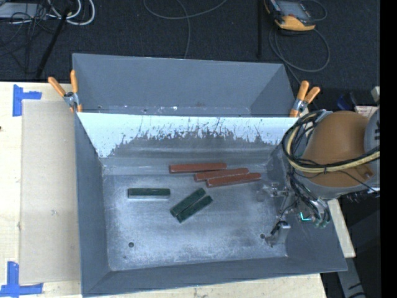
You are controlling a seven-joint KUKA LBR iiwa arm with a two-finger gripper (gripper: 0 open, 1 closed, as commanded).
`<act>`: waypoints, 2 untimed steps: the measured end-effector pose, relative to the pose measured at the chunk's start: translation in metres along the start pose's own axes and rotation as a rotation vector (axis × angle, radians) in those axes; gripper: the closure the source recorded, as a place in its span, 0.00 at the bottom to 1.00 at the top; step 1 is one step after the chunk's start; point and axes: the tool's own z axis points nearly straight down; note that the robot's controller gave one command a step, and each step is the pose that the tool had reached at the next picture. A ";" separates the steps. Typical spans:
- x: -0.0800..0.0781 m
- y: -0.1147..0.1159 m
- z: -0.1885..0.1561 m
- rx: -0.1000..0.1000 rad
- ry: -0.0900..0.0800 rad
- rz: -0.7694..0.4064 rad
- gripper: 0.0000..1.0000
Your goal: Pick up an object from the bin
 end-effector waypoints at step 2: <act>-0.084 0.101 0.031 -0.004 0.005 -0.112 0.00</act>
Offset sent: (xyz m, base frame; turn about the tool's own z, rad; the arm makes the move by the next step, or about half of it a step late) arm 0.0719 0.0342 0.0493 -0.0252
